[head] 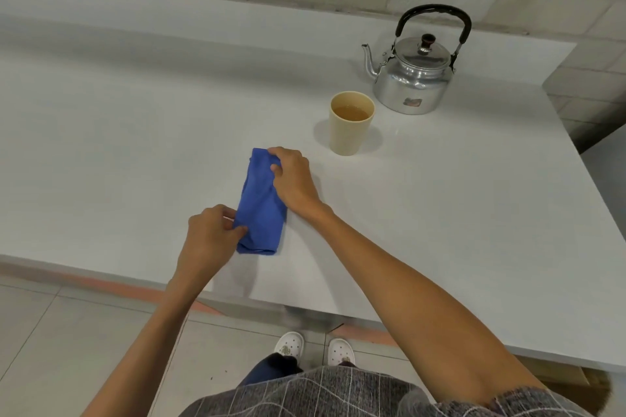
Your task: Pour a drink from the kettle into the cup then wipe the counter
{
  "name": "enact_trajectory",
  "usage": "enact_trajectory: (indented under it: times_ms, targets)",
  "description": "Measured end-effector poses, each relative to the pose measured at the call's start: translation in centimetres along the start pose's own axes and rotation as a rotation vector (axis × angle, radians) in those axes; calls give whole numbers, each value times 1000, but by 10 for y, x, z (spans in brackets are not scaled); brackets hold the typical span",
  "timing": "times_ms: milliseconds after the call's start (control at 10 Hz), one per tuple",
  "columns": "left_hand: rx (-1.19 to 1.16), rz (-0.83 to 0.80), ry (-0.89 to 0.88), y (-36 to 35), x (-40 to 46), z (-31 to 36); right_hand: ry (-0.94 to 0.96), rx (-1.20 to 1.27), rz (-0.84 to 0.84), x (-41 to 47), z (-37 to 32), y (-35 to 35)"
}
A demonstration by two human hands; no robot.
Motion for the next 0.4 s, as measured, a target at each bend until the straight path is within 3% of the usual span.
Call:
enact_trajectory:
  times_ms: [200,400]
  targets:
    - [59,27,-42,0,-4,5,88,-37,6,-8,-3,22]
    - [107,215,-121,11,-12,17,117,-54,78,-25,5,60]
Point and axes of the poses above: each hand's wrist, its own x-axis towards the middle knuckle, its own y-axis out of the back of the hand, z = x × y, the point moved 8 cm from there along x, towards the middle knuckle, and after that the axes turned 11 degrees about x, right-handed, at the moved point
